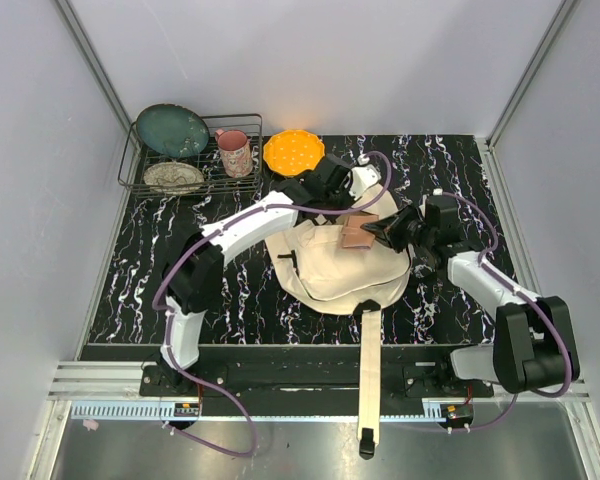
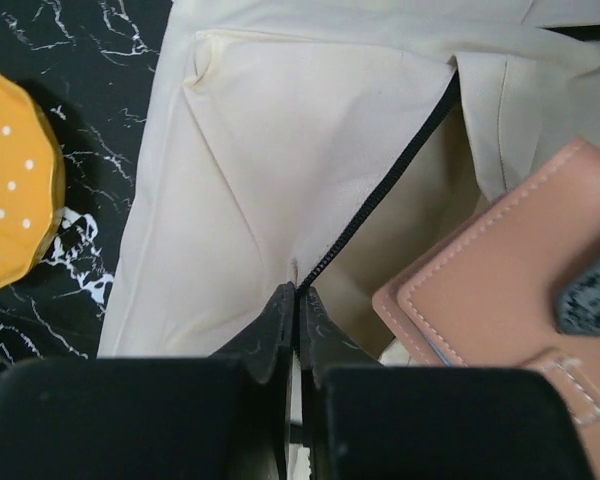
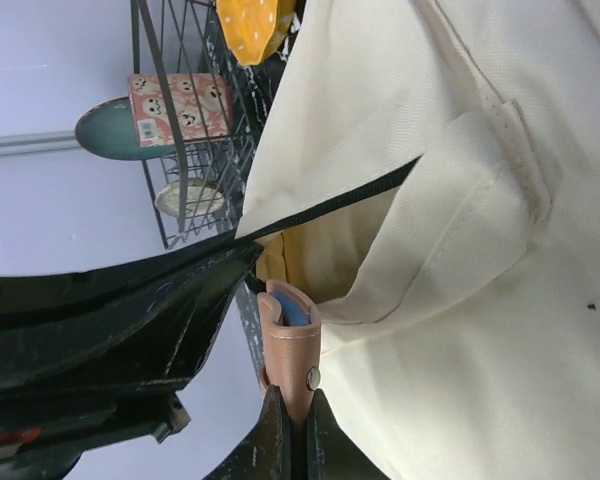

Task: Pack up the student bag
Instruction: Place the personal item in the student bag.

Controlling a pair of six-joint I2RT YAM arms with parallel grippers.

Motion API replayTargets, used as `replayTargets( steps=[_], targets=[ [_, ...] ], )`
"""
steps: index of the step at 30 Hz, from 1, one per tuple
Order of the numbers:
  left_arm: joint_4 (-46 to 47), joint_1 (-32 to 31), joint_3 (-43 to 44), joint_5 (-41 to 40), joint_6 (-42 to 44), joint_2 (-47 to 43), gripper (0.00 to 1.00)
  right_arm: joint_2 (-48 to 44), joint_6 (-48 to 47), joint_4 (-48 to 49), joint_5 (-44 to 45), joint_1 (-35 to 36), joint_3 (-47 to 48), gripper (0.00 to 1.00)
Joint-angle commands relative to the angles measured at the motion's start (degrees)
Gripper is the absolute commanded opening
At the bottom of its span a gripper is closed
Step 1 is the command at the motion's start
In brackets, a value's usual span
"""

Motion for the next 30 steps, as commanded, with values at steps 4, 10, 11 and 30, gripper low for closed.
replayTargets(
  steps=[4, 10, 11, 30],
  targets=[
    [9.72, -0.42, -2.64, -3.92, -5.08, -10.44, 0.00, 4.86, 9.85, 15.53, -2.68, -0.24, -1.36, 0.00],
    [8.93, -2.09, -2.73, -3.39, -5.96, -10.80, 0.00, 12.24, 16.27, 25.45, 3.39, -0.15, -1.63, 0.00],
    [8.92, -2.61, -2.64, -3.39, -5.96, -10.63, 0.00, 14.68, 17.24, 28.52, 4.18, -0.07, -1.80, 0.00],
    [-1.97, -3.32, 4.56, -4.02, -7.63, -7.55, 0.00, 32.55, 20.16, 50.46, 33.20, 11.10, 5.93, 0.09]
  ],
)
